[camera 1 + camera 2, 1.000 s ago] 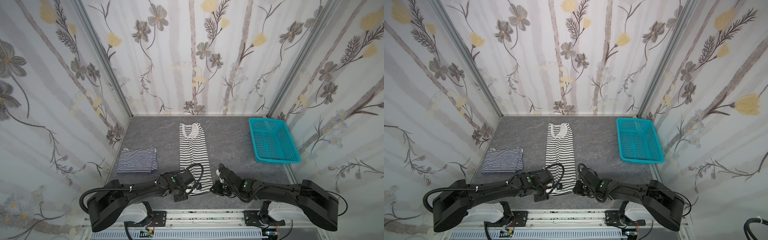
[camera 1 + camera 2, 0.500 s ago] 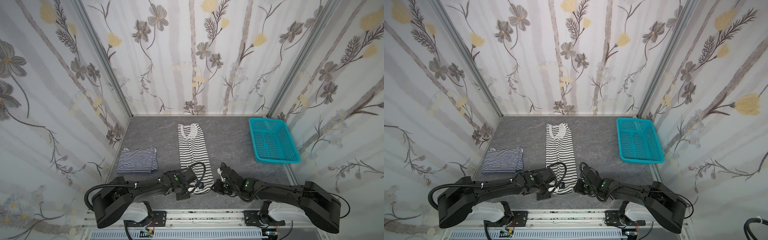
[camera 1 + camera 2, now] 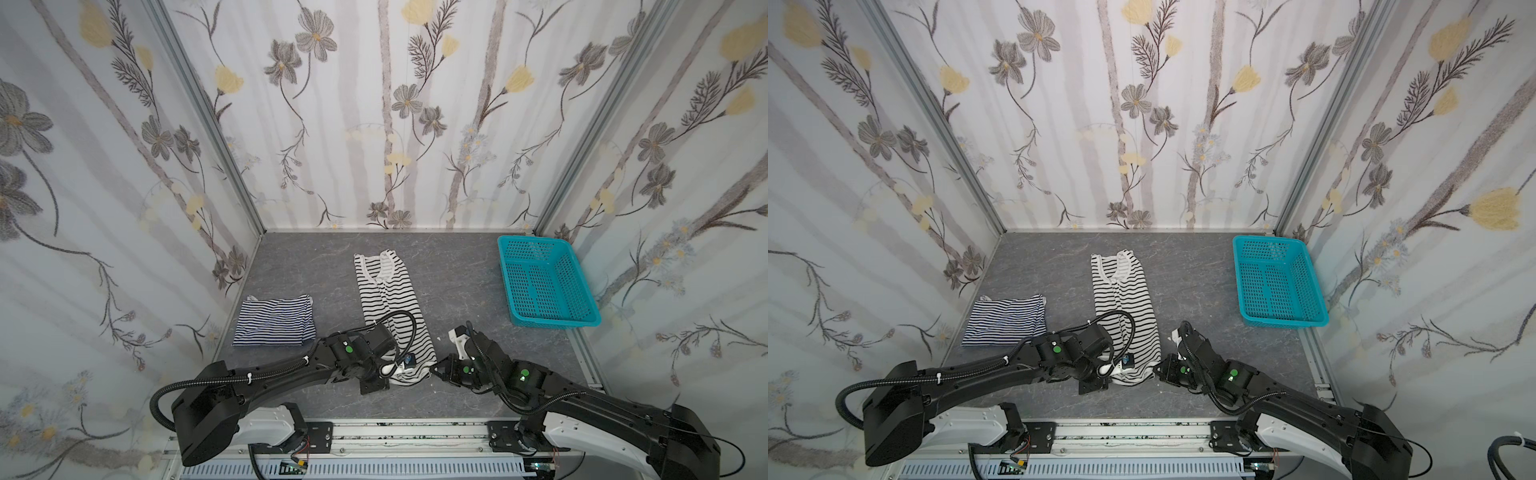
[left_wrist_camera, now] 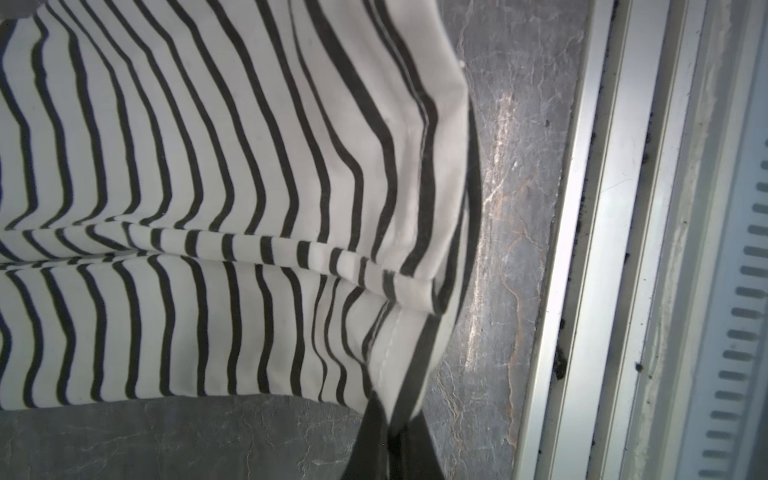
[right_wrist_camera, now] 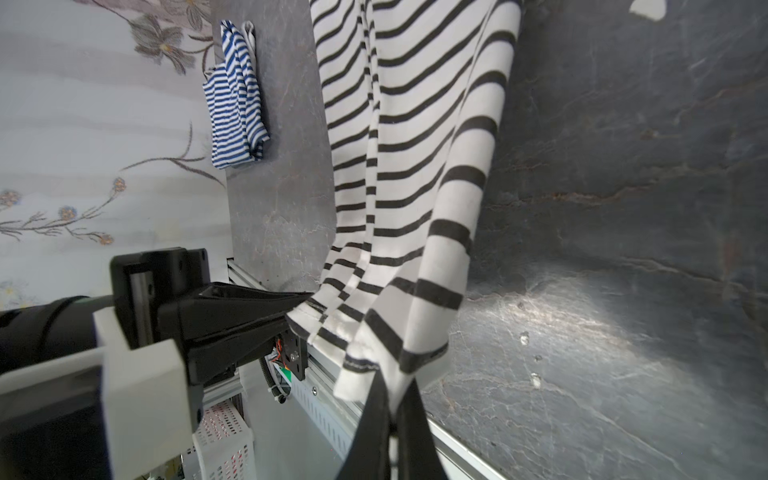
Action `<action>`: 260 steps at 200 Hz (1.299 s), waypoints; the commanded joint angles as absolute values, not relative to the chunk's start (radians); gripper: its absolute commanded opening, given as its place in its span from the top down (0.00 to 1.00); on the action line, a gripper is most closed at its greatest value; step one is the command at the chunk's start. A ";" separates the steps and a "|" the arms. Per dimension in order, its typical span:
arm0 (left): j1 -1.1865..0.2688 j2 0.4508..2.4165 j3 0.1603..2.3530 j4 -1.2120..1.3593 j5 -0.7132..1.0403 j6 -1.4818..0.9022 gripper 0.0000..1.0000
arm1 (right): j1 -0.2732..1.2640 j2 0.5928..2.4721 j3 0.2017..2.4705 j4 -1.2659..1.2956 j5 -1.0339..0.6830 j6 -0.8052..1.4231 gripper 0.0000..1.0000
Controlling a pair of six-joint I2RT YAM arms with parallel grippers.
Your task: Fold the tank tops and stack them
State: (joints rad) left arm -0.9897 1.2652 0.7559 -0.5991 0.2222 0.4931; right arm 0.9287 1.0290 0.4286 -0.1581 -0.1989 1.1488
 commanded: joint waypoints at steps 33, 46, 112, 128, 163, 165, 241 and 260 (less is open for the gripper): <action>-0.887 1.247 0.866 -0.617 0.178 0.535 1.00 | 0.792 1.093 0.576 -0.248 -0.216 1.019 1.00; -0.850 1.255 0.896 -0.615 0.166 0.562 1.00 | 0.755 1.128 0.624 -0.258 -0.233 0.976 1.00; -0.636 1.447 1.077 -0.593 0.182 0.672 1.00 | 0.604 1.473 0.987 -0.333 -0.334 0.752 1.00; -0.589 1.506 1.116 -0.583 0.188 0.685 1.00 | 0.584 1.565 1.067 -0.331 -0.360 0.720 1.00; -0.521 1.629 1.181 -0.557 0.204 0.710 1.00 | 0.532 1.786 1.209 -0.333 -0.418 0.658 1.00; -0.518 1.636 1.185 -0.554 0.207 0.710 1.00 | 0.529 1.796 1.214 -0.333 -0.421 0.654 1.00; -0.474 1.870 1.337 -0.502 0.187 0.704 0.99 | 0.466 2.130 1.427 -0.346 -0.499 0.553 1.00; -0.466 1.911 1.355 -0.491 0.169 0.699 0.98 | 0.458 2.165 1.459 -0.345 -0.505 0.552 1.00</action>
State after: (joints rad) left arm -0.4732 1.8729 1.3304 -0.5137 0.1894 0.6888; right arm 0.4641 2.1319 1.4200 -0.3626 -0.4675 0.5823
